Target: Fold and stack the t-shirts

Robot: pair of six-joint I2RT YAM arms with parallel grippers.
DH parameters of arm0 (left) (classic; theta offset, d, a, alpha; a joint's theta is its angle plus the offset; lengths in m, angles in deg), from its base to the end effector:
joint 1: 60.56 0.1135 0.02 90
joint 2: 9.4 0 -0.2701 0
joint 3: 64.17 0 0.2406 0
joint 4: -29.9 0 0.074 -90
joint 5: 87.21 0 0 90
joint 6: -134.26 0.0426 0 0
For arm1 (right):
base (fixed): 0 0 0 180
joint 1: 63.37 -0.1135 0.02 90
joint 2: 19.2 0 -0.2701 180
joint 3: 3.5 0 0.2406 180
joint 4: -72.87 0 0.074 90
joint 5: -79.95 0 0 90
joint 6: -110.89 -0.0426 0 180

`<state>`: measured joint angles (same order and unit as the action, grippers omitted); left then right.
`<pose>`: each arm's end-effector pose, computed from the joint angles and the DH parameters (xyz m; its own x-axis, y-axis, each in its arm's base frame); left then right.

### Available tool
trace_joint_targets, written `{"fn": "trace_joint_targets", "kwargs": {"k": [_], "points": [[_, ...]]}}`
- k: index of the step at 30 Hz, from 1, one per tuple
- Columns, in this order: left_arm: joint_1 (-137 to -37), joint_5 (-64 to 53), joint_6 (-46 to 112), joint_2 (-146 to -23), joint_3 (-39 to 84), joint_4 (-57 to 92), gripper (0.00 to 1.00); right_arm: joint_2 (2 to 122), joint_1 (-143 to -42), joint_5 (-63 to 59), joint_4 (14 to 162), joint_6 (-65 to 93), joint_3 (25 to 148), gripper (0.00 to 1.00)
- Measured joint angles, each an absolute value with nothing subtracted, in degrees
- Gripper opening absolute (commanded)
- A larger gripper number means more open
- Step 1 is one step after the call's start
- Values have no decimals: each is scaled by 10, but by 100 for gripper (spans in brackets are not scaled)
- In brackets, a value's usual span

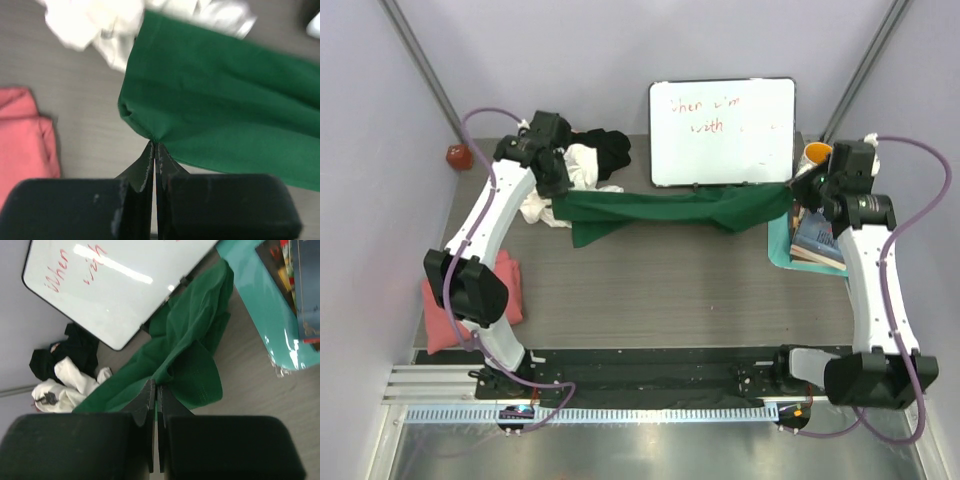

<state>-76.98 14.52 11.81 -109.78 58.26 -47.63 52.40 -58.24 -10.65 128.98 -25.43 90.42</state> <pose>0.3451 -0.0927 0.3742 -0.7561 -0.3249 -0.5681 -0.2838 0.9450 -0.1627 0.2532 -0.0232 0.3963 -0.3116 0.7541 -0.5782 0.4683 0.6513 0.5970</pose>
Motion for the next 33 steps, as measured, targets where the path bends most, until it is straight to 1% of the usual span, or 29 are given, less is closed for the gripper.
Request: {"fn": "trace_joint_targets", "kwargs": {"k": [6,12,19,26,33], "points": [[-777,148,119,-1038,460,-497,0,403,-582,-59,1325,-279,797,1],[-777,151,117,-969,414,-499,0,312,-582,-35,1360,-308,692,1],[-783,135,112,-958,332,-503,0,232,-582,-11,1393,-350,565,1],[-812,116,95,-934,217,-522,0,229,-582,-3,1432,-354,554,1],[-822,115,84,-903,190,-552,0,249,-582,22,1465,-352,554,1]]}}
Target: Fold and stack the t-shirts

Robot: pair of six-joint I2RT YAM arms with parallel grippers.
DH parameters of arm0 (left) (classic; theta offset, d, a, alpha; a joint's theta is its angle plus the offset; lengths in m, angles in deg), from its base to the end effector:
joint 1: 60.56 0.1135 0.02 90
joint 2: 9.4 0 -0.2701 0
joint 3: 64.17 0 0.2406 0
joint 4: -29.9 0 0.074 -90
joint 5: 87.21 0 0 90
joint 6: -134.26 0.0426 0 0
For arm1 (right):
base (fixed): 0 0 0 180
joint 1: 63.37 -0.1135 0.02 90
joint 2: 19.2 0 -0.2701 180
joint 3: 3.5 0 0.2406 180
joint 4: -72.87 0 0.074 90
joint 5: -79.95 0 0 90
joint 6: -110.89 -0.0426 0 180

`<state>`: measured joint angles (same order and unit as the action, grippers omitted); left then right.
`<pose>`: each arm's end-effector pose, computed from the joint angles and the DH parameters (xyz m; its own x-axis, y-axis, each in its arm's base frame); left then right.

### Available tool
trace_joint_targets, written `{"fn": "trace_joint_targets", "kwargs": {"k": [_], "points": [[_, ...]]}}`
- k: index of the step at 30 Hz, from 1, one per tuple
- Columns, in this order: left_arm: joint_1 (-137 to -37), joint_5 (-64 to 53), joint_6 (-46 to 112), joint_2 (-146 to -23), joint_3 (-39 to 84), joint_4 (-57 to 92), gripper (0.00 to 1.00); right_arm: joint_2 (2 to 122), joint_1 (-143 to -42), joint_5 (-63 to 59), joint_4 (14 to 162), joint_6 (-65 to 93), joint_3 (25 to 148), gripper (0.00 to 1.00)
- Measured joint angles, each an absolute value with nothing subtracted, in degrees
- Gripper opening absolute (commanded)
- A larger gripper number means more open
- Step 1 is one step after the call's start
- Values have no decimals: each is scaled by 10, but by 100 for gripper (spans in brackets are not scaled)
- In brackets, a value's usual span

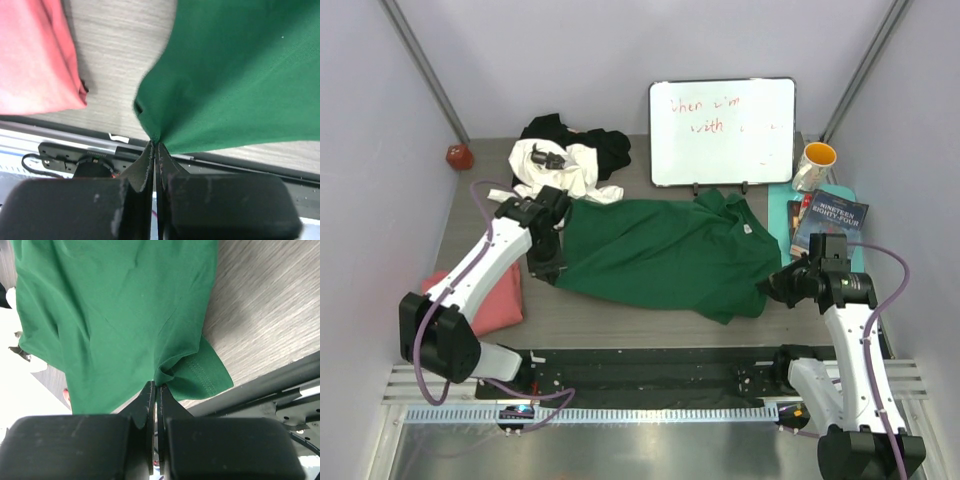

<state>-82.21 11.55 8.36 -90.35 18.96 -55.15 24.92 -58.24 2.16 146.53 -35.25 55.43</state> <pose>0.2184 -0.0797 0.2742 -0.9506 -0.2462 -0.1892 -0.2597 0.9644 0.0496 0.1189 -0.0016 0.2641 -0.4928 0.8591 -0.1379 0.6958 0.4843 0.5304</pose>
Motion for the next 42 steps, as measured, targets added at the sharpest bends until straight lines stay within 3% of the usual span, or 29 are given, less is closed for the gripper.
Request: {"fn": "trace_joint_targets", "kwargs": {"k": [13,32,42], "points": [[-830,123,85,-855,109,-591,0,189,-582,42,1528,-370,549,1],[-886,96,28,-959,57,-528,0,134,-582,-34,1567,-450,556,1],[-887,119,-2,-1026,84,-513,0,146,-582,-10,1507,-444,465,1]]}}
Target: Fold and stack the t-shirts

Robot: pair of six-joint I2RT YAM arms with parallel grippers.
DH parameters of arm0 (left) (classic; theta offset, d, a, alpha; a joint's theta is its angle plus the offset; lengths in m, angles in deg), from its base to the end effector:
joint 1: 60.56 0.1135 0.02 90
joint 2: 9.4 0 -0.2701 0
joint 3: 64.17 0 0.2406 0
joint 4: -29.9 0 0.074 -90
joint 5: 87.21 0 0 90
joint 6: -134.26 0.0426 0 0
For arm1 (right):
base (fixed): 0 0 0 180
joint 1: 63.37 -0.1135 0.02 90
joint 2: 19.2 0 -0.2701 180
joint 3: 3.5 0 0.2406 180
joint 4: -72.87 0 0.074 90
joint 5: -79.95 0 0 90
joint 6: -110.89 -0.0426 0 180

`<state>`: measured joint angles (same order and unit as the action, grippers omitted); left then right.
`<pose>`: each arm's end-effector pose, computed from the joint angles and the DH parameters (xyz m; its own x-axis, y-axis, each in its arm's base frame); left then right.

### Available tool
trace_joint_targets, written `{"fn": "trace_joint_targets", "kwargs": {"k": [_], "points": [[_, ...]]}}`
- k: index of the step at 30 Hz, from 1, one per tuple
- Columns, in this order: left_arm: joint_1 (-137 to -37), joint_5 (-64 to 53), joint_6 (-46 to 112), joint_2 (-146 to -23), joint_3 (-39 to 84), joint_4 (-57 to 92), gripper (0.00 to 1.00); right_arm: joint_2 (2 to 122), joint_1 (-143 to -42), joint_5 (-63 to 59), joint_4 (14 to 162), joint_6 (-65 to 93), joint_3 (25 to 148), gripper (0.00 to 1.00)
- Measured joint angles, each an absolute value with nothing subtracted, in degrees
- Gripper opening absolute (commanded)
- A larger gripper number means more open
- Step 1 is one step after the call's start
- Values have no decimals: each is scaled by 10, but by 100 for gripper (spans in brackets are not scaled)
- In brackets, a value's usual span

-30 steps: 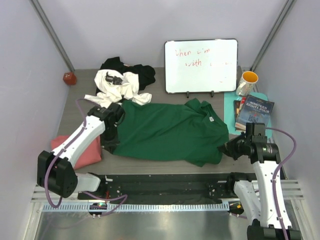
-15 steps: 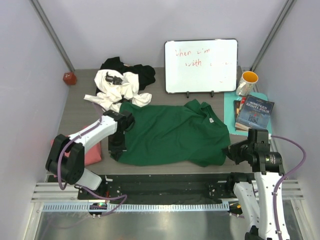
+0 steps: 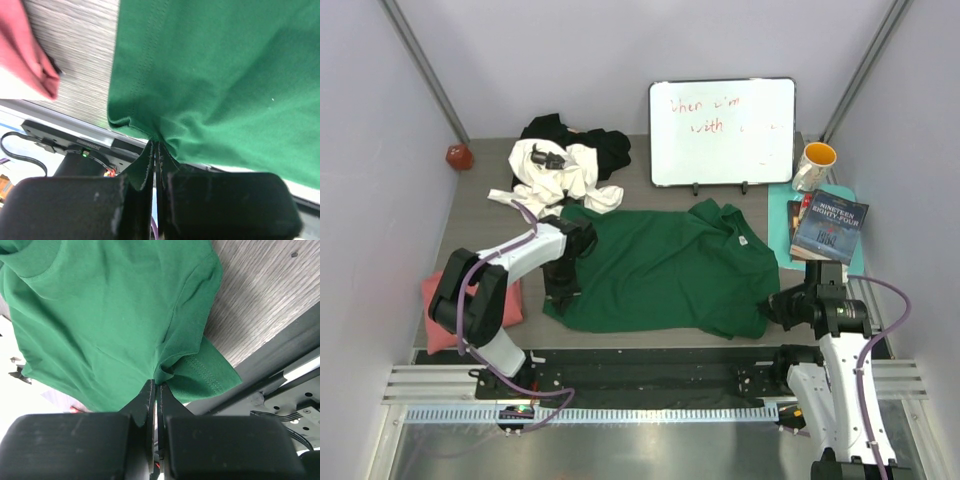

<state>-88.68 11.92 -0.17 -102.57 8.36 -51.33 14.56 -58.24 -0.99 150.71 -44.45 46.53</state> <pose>0.2115 -0.1054 0.1848 -0.9623 -0.2694 0.0382 -0.2513 0.9337 0.2549 0.0819 -0.0006 0.2289 -0.3531 0.9328 -0.0728 0.8017 0.3417 0.4904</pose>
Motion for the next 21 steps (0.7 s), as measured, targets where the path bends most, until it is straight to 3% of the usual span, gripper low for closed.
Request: {"fn": "trace_joint_targets", "kwargs": {"k": [17,21], "points": [[-880,202,-33,-1006,92,-536,1,148,-582,-91,1551,-388,551,1],[-875,228,-28,-997,154,-557,0,162,-582,-92,1526,-381,545,1]]}}
